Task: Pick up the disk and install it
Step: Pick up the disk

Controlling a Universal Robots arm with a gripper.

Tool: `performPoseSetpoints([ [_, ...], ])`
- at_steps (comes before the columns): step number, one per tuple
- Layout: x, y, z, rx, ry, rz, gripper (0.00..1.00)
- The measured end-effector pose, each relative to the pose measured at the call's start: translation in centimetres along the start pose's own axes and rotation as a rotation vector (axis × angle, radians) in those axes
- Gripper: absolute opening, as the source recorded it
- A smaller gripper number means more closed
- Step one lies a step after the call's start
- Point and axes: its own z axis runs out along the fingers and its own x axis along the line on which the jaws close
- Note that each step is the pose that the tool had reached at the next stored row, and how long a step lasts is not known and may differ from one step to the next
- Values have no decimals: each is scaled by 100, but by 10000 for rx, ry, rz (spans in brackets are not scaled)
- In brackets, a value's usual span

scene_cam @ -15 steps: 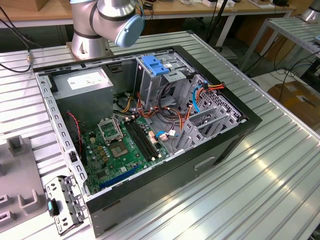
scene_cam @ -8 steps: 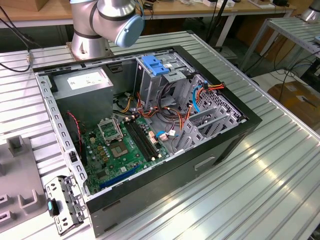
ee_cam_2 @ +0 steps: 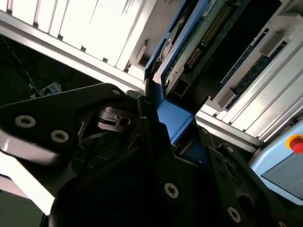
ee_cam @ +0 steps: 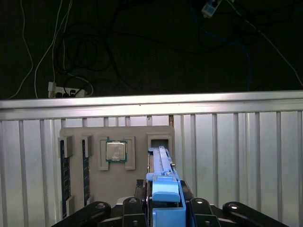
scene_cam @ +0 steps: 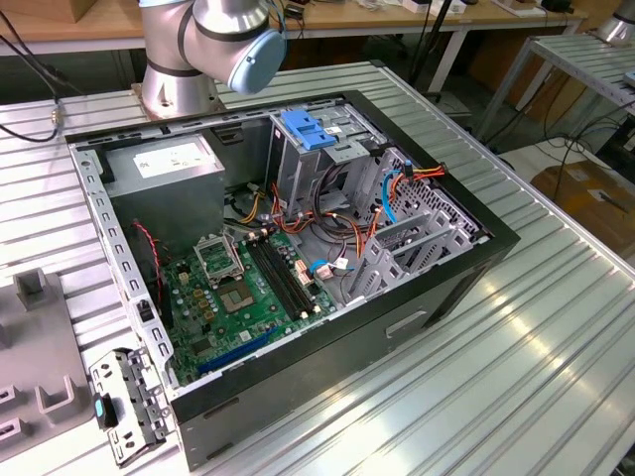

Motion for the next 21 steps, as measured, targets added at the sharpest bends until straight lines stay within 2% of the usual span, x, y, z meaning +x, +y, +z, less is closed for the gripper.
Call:
performPoseSetpoints([
  [21, 4, -2, -188, 1, 0, 0, 37],
])
